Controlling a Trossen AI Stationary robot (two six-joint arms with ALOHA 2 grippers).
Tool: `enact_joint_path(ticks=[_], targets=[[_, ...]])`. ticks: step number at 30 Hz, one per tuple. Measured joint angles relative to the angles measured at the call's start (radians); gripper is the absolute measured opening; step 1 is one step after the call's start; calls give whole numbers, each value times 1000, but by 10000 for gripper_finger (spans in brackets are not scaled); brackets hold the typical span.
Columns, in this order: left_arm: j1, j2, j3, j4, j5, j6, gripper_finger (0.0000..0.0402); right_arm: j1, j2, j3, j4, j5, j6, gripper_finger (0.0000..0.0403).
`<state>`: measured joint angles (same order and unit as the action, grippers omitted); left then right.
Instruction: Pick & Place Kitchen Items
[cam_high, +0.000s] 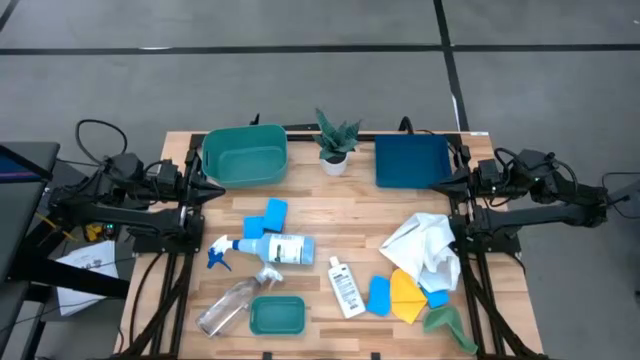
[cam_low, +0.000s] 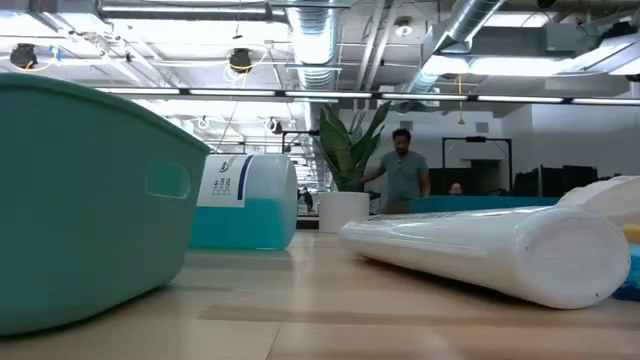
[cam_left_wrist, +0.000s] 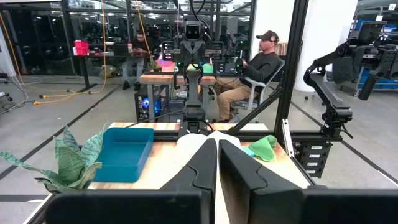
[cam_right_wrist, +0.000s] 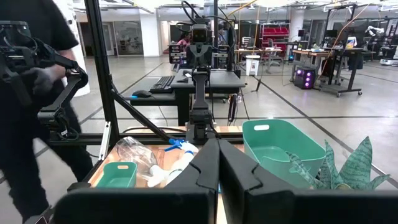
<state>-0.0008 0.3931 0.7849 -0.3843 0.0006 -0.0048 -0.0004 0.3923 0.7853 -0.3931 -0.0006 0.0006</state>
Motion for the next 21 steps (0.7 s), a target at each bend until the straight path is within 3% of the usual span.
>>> enact_joint_path(ticks=[11,14,19,21], targets=[[0,0,0,4,0,0,11,0,0,0,0,0,0,0],[0,15,0,79,0,-5,11,0,0,0,0,0,0,0],[0,24,0,166,-5,-194,11,0,0,0,0,0,0,0],[0,36,1,219,-65,-213,11,0,0,0,0,0,0,0]])
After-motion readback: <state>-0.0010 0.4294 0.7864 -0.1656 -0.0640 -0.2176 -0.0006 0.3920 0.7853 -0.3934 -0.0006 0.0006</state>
